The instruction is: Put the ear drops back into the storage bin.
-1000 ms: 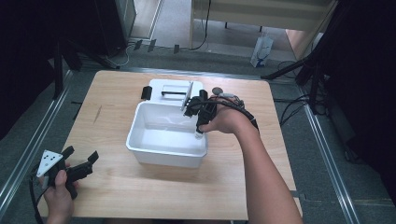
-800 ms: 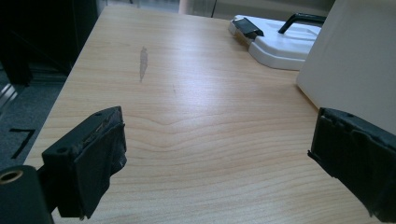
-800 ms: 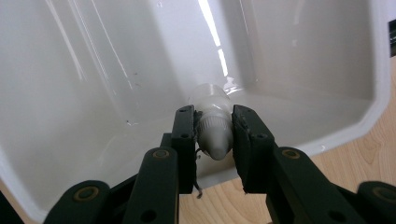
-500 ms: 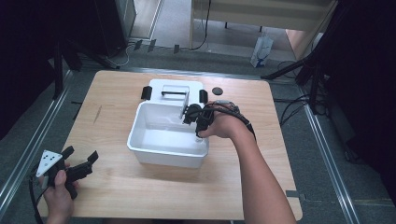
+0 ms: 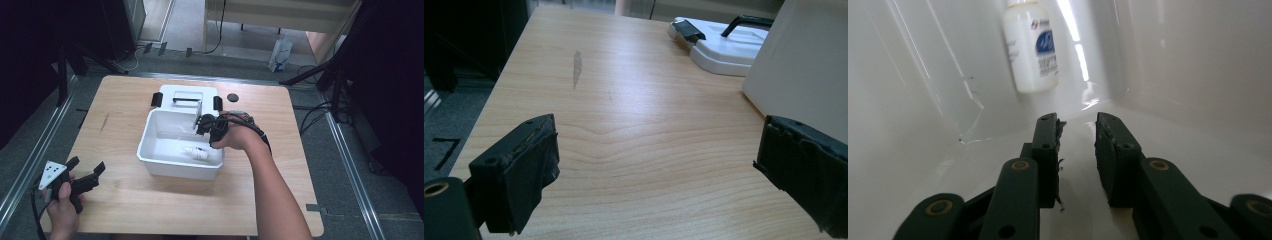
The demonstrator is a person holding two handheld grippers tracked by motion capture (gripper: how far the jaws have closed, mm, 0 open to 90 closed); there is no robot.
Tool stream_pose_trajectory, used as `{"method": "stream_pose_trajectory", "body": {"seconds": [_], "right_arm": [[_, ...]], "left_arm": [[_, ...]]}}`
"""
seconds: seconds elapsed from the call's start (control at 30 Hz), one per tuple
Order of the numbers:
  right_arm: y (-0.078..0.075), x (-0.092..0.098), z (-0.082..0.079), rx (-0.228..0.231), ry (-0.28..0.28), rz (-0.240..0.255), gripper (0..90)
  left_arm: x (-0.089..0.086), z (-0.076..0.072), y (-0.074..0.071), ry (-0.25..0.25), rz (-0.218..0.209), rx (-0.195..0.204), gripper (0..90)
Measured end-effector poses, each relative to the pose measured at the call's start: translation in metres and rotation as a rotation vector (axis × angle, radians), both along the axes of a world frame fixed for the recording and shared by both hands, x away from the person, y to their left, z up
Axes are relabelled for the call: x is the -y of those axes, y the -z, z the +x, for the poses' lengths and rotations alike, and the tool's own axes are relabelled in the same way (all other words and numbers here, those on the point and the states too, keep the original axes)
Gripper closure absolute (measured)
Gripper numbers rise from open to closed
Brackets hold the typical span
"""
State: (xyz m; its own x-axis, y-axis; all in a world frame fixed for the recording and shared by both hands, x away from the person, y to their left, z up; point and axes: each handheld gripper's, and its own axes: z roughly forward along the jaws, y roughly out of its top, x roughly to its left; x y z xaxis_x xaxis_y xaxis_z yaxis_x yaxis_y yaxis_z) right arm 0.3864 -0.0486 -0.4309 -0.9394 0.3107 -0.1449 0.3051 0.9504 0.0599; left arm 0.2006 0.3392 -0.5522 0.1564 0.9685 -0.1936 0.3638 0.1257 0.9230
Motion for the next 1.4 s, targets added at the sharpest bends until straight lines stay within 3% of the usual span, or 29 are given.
{"method": "stream_pose_trajectory", "body": {"seconds": [0.3,0.5,1.03,1.4], "right_arm": [[-0.001,0.000,-0.003,0.009,-0.006,0.011,61.2],[-0.009,0.003,-0.004,0.016,0.003,0.047,57.9],[-0.059,0.024,-0.019,0.072,0.030,0.187,41.9],[-0.078,0.059,-0.029,0.101,0.102,0.189,31.5]], "left_arm": [[0.000,0.000,0.000,-0.001,0.004,0.000,4.2],[0.001,0.000,0.000,-0.005,0.007,0.001,5.0],[0.002,0.001,0.000,-0.004,0.014,0.000,5.1],[0.002,0.001,0.000,-0.006,0.013,-0.002,5.1]]}}
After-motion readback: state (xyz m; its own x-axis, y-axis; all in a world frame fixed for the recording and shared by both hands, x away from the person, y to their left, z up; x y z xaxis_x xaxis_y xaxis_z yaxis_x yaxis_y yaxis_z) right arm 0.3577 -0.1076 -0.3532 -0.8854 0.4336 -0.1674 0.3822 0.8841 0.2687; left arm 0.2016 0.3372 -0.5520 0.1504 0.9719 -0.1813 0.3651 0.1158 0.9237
